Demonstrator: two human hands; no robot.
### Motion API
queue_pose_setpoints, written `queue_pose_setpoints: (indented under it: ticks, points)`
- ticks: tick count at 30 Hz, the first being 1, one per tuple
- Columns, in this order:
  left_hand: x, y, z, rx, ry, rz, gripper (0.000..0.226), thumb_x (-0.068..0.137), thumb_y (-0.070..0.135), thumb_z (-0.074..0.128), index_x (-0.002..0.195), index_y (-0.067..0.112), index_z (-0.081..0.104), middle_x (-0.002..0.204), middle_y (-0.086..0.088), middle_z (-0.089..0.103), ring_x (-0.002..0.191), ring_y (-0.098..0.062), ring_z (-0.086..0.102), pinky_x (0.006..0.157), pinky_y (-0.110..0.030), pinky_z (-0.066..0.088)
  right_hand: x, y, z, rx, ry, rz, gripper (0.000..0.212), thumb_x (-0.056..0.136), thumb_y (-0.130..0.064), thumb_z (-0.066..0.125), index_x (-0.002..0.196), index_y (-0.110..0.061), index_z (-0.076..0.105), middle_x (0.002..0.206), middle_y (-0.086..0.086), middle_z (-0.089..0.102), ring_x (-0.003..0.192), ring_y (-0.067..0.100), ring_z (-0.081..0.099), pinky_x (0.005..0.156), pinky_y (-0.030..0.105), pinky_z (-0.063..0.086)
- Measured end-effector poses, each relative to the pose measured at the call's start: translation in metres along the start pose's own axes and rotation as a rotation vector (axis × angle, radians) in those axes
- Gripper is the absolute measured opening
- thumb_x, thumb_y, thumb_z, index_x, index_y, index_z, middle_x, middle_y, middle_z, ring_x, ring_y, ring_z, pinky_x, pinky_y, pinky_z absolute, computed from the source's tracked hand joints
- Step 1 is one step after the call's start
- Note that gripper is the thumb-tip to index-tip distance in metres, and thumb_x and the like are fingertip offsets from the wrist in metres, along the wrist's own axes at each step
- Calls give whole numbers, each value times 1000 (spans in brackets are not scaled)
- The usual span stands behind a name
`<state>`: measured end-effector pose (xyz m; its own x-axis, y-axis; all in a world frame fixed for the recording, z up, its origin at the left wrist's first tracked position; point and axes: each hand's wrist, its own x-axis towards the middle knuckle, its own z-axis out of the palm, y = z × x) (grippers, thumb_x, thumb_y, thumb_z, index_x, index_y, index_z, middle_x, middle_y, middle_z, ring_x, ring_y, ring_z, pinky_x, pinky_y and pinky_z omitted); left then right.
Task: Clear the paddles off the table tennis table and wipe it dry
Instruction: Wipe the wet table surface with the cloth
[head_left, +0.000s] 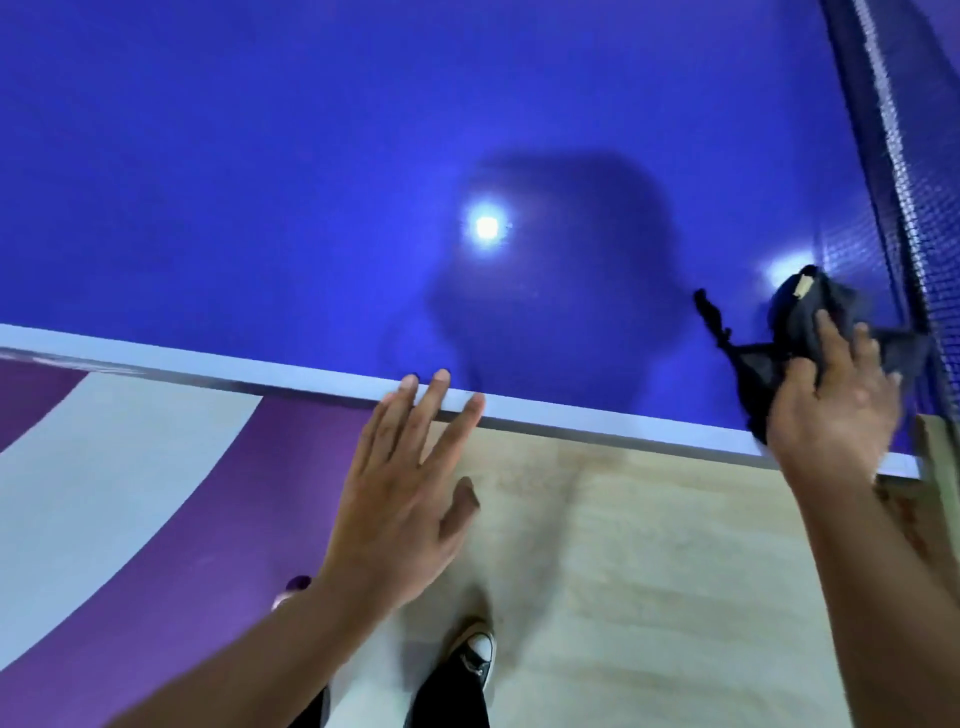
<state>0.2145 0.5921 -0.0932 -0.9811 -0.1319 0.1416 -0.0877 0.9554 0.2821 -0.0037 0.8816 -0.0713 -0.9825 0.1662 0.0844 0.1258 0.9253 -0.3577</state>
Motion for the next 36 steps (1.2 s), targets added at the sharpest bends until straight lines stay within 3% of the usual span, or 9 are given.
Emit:
queue_pose_setpoints:
  ticks: [4,8,16,21,25,29,32,36]
  points:
    - [-7,-35,-16,-32,36,-37,61,89,23,53,149,16,47,158,-12,37,149,-31,31,122,-45,24,-39,-70,25,38,25,16,69,90,-35,27,156,-21,40,166,13,27,153,29,23,128,46,7]
    - [-25,-99,-39,-12,27,-141,57,94,26,49,149,14,47,159,-13,36,150,-33,29,120,-51,27,-91,-154,56,14,-50,-158,70,90,-34,28,159,-21,35,168,12,22,155,27,18,128,42,3]
    - [-64,-205,-79,-25,33,-259,58,93,28,43,149,13,46,160,-13,35,150,-33,29,122,-52,24,-213,-313,113,10,-112,-525,64,93,-31,39,155,-16,42,163,15,34,151,31,30,127,46,12]
    - [-65,-248,-100,-66,39,-391,62,90,28,45,150,13,45,159,-14,35,148,-36,31,120,-54,26,-278,-377,133,29,-199,-684,61,96,-33,37,157,-22,39,165,7,31,154,22,23,127,45,11]
    - [-66,-268,-114,-46,-25,-316,56,90,28,42,142,9,54,151,-14,47,140,-38,42,115,-53,34,-276,-387,135,-21,-213,-674,61,96,-33,37,156,-27,39,165,3,33,153,21,27,127,46,15]
    - [-49,-301,-129,-42,-65,-269,46,84,15,62,130,13,63,140,-13,54,125,-38,53,104,-51,45,-262,-417,146,-60,-192,-598,61,96,-35,35,156,-29,39,165,4,32,154,21,25,127,46,15]
    - [-32,-313,-132,-60,-76,-318,52,82,14,69,133,10,61,142,-16,53,129,-38,51,105,-53,45,-253,-435,157,-94,-170,-524,61,97,-38,34,158,-31,35,167,4,29,156,20,18,127,47,11]
    - [-2,-333,-135,-18,-37,-308,54,88,20,56,141,8,56,148,-19,49,137,-39,46,111,-54,41,-227,-457,168,-115,-175,-489,63,97,-42,32,159,-34,30,168,3,24,157,18,14,128,47,8]
